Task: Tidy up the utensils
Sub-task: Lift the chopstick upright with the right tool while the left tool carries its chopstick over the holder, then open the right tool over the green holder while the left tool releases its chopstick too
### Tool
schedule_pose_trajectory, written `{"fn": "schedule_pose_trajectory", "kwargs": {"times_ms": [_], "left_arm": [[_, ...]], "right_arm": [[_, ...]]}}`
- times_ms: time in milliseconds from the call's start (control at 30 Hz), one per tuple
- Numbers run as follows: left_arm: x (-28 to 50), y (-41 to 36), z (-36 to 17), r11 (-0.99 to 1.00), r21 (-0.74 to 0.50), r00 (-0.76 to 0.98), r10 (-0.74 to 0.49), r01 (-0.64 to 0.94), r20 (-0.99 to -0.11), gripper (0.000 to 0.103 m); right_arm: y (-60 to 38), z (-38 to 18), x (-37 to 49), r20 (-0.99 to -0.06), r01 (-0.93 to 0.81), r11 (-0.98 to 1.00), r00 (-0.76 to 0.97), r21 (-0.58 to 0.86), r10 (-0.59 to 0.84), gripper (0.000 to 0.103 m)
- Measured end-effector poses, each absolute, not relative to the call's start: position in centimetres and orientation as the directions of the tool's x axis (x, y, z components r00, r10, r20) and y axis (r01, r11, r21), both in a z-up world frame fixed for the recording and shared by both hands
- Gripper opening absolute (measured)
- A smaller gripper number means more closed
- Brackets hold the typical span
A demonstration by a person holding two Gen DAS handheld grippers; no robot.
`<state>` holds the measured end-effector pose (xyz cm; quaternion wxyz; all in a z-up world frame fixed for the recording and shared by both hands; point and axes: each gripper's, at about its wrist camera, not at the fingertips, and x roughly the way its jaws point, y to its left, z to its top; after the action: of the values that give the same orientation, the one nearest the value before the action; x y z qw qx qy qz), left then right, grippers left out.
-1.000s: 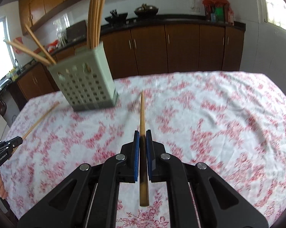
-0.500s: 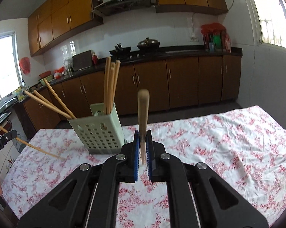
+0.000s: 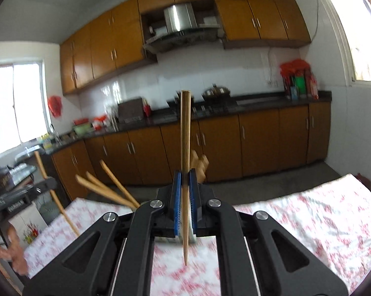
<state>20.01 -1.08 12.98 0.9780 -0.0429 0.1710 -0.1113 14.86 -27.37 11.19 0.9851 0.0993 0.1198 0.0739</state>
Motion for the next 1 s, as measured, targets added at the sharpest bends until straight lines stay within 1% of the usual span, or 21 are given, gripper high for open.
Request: {"fn": "schedule_pose_trajectory", "kwargs": {"times_ms": [100, 200, 300, 400, 600, 733, 867, 933, 967, 1000], "left_arm": [[20.6, -2.9, 15.8, 0.966, -0.130, 0.940, -0.248, 0.223, -0.234, 0.008], [21.7, -4.2, 17.9, 0.966, -0.132, 0.956, -0.242, 0.221, -0.166, 0.008], [23.4, -5.6, 19.2, 0.970, -0.131, 0.970, -0.220, 0.205, -0.107, 0.008], [25.3, -6.6, 19.3, 0.977, -0.120, 0.980, -0.185, 0.176, -0.073, 0.008], [29.2, -7.3, 16.9, 0.977, -0.153, 0.983, -0.163, 0.148, -0.086, 0.008], [30.7, -6.9, 14.7, 0.970, -0.189, 0.976, -0.177, 0.151, -0.128, 0.008], [31.1, -6.6, 13.0, 0.969, -0.193, 0.968, -0.185, 0.151, -0.171, 0.008], [31.1, -6.2, 12.8, 0.969, -0.198, 0.967, -0.183, 0.147, -0.179, 0.011], [31.1, -5.9, 12.8, 0.968, -0.202, 0.965, -0.188, 0.150, -0.183, 0.015], [30.8, -5.7, 12.8, 0.968, -0.201, 0.965, -0.185, 0.148, -0.185, 0.019]], "right_arm": [[-27.0, 13.0, 15.5, -0.141, -0.135, 0.964, 0.975, 0.231, 0.171, 0.008], [-26.8, 14.3, 16.6, -0.070, -0.134, 0.960, 0.985, 0.247, 0.155, 0.008], [-26.9, 14.6, 17.7, -0.031, -0.122, 0.960, 0.990, 0.252, 0.134, 0.008], [-27.2, 14.2, 18.9, -0.016, -0.116, 0.957, 0.992, 0.265, 0.125, 0.008], [-26.6, 11.5, 21.5, -0.055, -0.108, 0.965, 0.991, 0.239, 0.125, 0.008], [-26.4, 10.2, 22.2, -0.089, -0.110, 0.966, 0.987, 0.232, 0.134, 0.008], [-26.1, 9.2, 22.4, -0.133, -0.117, 0.965, 0.979, 0.237, 0.151, 0.008], [-25.9, 9.1, 22.2, -0.143, -0.117, 0.965, 0.978, 0.235, 0.153, 0.010], [-25.9, 9.2, 22.2, -0.147, -0.117, 0.966, 0.977, 0.230, 0.153, 0.011], [-25.8, 9.3, 22.0, -0.149, -0.115, 0.968, 0.977, 0.225, 0.151, 0.016]]}}
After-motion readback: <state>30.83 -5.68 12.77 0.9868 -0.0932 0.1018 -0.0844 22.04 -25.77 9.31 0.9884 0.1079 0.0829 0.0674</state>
